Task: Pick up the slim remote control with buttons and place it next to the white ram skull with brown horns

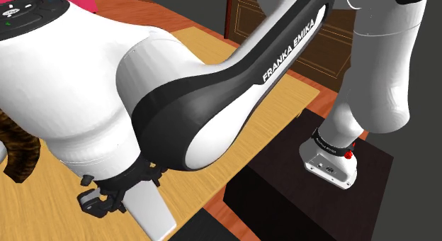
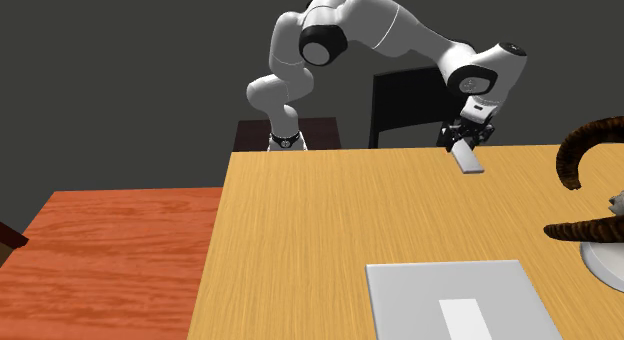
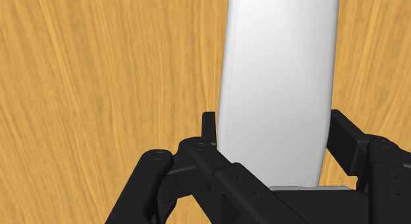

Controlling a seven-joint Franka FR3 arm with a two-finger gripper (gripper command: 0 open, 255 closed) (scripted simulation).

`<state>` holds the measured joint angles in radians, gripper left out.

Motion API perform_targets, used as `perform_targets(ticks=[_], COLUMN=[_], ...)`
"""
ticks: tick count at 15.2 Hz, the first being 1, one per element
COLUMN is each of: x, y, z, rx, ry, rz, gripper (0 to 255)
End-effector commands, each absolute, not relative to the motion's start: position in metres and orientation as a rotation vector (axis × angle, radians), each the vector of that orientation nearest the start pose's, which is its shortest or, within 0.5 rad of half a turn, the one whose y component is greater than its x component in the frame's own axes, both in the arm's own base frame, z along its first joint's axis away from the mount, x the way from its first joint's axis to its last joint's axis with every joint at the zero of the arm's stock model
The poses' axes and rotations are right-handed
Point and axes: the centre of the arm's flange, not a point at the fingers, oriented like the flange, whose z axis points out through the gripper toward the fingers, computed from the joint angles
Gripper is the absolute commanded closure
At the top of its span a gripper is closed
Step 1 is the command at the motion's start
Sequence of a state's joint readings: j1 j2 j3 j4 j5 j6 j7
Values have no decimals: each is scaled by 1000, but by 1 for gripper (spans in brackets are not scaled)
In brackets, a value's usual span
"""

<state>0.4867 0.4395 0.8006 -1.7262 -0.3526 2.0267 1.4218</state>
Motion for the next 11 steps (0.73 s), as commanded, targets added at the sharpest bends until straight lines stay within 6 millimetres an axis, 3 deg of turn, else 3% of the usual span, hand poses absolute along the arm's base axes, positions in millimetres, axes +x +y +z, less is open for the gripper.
perform_targets(ticks=[1,8,11], x=[248,248,248], y=[596,596,596], z=[381,340,340], rx=[-3133,-3133,-3133], ry=[42,42,42], rz=[-12,-12,-12], gripper=[255,255,255])
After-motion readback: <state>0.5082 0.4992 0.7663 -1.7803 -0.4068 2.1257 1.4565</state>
